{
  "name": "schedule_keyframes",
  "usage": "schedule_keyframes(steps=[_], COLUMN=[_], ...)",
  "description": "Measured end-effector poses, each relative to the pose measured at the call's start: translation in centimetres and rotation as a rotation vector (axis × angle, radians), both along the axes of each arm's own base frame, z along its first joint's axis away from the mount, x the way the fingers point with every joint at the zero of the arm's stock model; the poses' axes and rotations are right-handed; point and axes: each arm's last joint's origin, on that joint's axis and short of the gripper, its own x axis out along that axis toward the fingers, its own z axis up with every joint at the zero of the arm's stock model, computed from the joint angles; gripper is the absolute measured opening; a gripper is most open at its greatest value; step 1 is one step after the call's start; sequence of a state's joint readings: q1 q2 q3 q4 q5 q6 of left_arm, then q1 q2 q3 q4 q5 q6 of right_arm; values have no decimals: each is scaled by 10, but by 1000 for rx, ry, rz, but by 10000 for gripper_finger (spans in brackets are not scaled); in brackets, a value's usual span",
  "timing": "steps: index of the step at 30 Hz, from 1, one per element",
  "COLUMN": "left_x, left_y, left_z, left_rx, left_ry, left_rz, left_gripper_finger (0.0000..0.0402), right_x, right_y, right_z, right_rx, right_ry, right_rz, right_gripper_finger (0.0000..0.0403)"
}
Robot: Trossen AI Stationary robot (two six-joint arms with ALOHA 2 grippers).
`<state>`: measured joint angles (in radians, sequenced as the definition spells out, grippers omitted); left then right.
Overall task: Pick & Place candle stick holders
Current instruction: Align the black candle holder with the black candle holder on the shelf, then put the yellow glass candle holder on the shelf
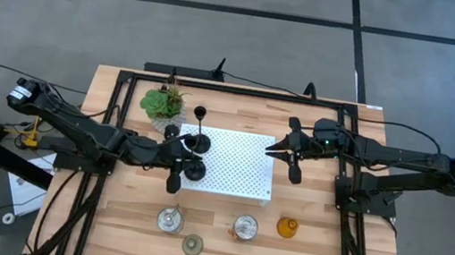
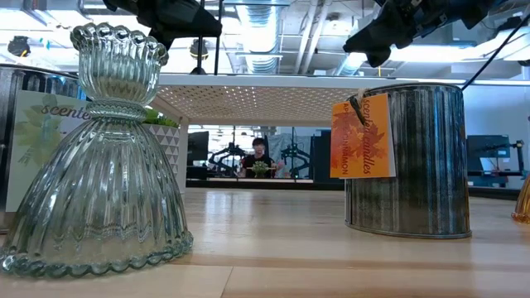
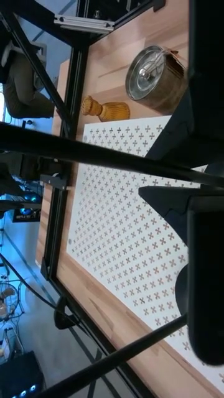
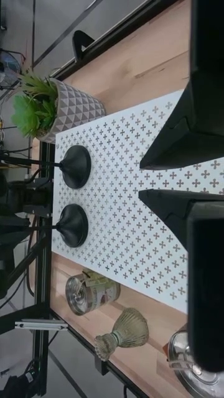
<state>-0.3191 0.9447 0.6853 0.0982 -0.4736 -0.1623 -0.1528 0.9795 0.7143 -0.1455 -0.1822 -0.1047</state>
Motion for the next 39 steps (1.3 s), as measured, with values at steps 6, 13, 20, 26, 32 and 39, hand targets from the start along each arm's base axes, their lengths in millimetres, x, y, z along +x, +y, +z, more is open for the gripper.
schedule_keyframes(steps=[6, 13, 20, 26, 32, 39], left_x=[0, 0, 0, 0, -1, -11], left_y=[2, 2, 2, 2, 2, 2], left_z=[0, 0, 0, 0, 1, 7], left_rx=[48, 59, 60, 57, 51, 45], left_ry=[8, 10, 10, 10, 3, -14], left_rz=[6, 5, 5, 5, 5, -13], left_gripper_finger=[52, 107, 179, 220, 227, 218], right_x=[0, 0, 0, 0, 0, 0], right_y=[0, 0, 0, 0, 0, 0], right_z=[0, 0, 0, 0, -1, 0], right_rx=[0, 0, 0, 1, 1, 0], right_ry=[0, 0, 5, 6, 6, 5], right_rz=[0, 0, 0, 0, 0, 0], right_gripper_finger=[53, 53, 53, 53, 53, 53])
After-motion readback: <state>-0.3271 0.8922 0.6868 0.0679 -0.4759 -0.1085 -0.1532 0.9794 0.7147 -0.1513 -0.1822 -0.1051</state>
